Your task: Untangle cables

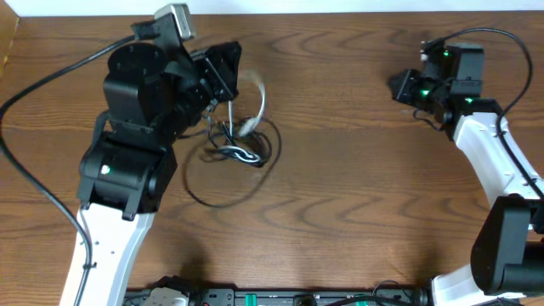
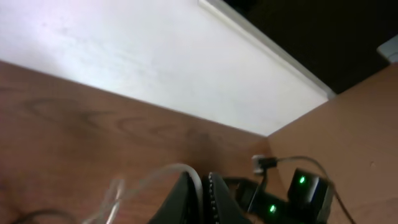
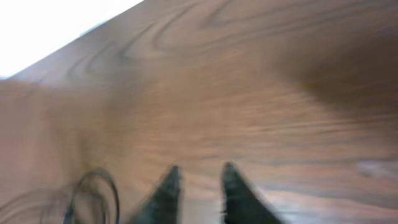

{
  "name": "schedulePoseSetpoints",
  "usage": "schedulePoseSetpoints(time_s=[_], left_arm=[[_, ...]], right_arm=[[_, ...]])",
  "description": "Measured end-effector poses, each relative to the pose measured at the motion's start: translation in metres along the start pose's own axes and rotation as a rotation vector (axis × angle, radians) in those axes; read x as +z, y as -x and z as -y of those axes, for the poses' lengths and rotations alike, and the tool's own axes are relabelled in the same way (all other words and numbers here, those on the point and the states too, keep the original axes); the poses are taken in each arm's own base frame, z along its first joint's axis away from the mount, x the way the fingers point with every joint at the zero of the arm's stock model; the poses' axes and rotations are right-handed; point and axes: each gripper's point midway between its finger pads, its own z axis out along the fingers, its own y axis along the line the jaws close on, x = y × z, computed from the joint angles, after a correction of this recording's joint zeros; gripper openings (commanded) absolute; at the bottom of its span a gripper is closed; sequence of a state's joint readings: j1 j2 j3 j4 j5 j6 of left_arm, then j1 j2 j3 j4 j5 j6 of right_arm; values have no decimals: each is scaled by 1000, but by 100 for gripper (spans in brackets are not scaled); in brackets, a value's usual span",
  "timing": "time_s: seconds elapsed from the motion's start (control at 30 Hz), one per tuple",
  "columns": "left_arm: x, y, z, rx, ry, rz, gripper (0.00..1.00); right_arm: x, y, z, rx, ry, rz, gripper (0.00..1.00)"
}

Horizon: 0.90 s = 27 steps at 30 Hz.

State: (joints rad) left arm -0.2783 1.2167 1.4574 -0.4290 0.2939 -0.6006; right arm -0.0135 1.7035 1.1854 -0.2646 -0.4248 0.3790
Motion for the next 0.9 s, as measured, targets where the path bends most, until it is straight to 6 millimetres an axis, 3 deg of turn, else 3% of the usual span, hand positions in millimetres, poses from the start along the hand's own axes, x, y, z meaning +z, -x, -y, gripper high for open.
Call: schedulePoseSetpoints(time_s=[0.1,0.27,0.4,0.9], left_arm=[[7,10,5,5,-28,38,8],[11,28,17,10,-80,109,7],[13,34,12,-39,-56,139,7],[14,50,14,-127,-72,212,7]], right_arm=[[5,-11,-26,-37,81,-36,45],[9,-31,-65,-80,205,-100,56],[11,-48,-91,-138,276,-146,63],[25,-117,-190,-449,510,-220,70]])
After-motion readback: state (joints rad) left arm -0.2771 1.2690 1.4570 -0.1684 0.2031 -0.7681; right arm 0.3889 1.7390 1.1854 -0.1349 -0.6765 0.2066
